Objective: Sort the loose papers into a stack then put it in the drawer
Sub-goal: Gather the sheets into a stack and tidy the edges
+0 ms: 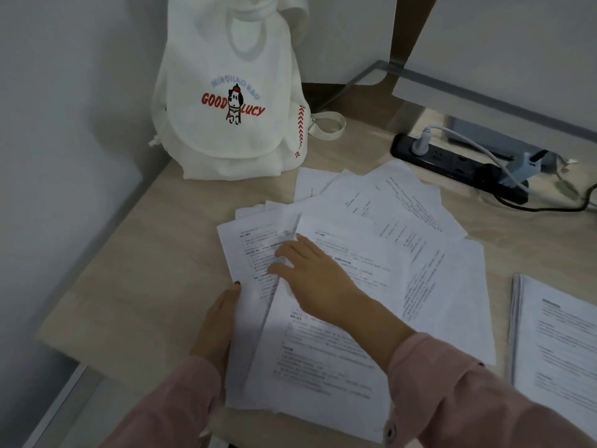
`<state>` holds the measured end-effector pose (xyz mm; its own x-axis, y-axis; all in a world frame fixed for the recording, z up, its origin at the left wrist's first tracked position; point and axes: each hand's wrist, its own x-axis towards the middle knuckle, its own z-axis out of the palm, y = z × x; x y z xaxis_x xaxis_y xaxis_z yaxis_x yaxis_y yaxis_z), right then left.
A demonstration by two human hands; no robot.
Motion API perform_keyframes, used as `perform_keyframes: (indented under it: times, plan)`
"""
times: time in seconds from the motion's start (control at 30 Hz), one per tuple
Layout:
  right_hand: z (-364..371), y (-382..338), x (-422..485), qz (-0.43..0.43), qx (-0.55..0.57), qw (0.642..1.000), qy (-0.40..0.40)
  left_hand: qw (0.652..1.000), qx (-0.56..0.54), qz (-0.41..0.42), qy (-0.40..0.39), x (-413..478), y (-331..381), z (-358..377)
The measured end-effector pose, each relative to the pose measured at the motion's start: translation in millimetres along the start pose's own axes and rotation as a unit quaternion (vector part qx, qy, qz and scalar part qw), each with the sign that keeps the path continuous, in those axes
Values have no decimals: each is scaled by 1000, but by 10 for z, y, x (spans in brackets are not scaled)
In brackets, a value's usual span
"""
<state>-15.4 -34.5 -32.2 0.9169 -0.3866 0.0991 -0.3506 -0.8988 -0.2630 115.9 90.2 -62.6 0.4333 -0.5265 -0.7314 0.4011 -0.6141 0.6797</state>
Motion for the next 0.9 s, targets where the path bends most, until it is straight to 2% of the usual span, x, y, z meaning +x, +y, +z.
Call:
perform_keyframes:
  times: [0.07,0.17,0.23,0.3,0.37,0.4,0.43,0.5,0.57,0.63,0.7,0.83,0.9]
  plan:
    - [-29,-20,-134,119,91,989,16,1000,2,17,-9,-41,28,13]
    - [-171,50,-500,339,184,921,45,998,34,54,-26,-81,56,41]
    - [-203,171,-844,474,197,855,75,996,55,65,-31,-90,55,36]
    - [-189,306,-1118,593,252,759,90,994,78,66,-32,-74,48,13]
    - [-116,407,-1266,651,371,656,89,993,96,70,-28,-58,47,17]
    - [-85,441,-1293,657,419,621,87,991,106,72,-28,-57,54,22]
    - [-48,468,-1309,658,449,597,91,990,113,73,-31,-54,58,30]
    - [7,479,-1277,662,472,572,111,989,125,74,-37,-67,64,42]
    - [-13,440,-1200,660,435,603,110,986,142,80,-43,-82,49,55]
    - [-81,385,-1099,637,371,667,106,985,147,80,-50,-117,40,75]
    - [-128,345,-997,597,340,715,127,987,134,70,-51,-145,7,97]
    - [-39,284,-866,550,326,763,93,993,80,61,-66,-276,-55,183]
    - [8,243,-856,548,303,777,62,989,95,78,-81,-351,-64,252]
